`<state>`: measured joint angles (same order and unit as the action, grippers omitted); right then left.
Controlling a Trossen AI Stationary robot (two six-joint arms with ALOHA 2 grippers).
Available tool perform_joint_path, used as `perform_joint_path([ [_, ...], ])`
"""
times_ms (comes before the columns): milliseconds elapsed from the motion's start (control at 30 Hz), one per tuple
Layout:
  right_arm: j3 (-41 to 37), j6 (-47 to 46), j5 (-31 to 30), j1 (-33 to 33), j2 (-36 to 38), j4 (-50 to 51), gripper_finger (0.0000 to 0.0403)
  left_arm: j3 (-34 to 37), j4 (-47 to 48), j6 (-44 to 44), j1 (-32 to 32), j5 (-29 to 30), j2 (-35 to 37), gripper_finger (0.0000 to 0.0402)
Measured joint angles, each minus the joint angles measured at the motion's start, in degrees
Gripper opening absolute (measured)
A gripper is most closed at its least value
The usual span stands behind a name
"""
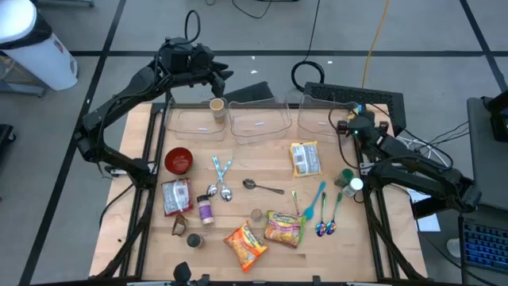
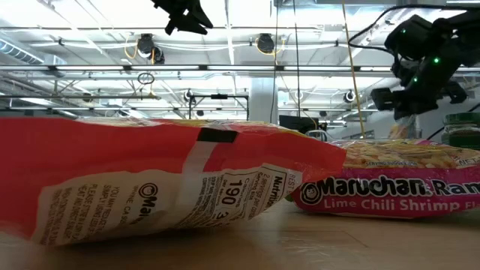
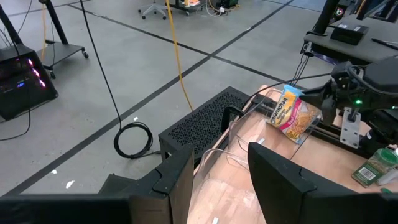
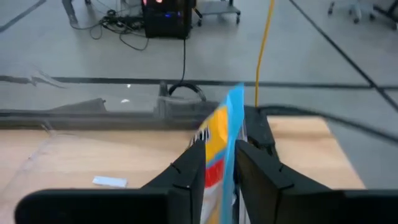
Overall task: Pick & Place Food Item
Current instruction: Put the blue noodle pack into the right transparent bin, then put the right blue patterned spoon into the middle transparent bin
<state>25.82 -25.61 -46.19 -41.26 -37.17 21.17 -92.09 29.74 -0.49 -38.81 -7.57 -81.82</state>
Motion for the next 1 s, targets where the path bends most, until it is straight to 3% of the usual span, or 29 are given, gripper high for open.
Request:
perform_joint_path([
  [400, 9.3, 13.5, 1.2, 0.5, 0.0, -2.7, 0.0089, 0.0, 0.0, 0.3, 0.0, 0.0, 0.0, 0.0157],
  [700, 10.1, 20.1, 27.0, 3.0, -0.9, -27.0, 0.0088, 0.0, 0.2, 1.6, 2.4, -0.1, 0.0, 0.0157],
  [1000, 10.1, 6.4, 42.8, 9.7, -5.8, -30.8, 0.0086, 0.0, 9.7, 7.4, 9.7, -0.1, 0.0, 0.0157],
])
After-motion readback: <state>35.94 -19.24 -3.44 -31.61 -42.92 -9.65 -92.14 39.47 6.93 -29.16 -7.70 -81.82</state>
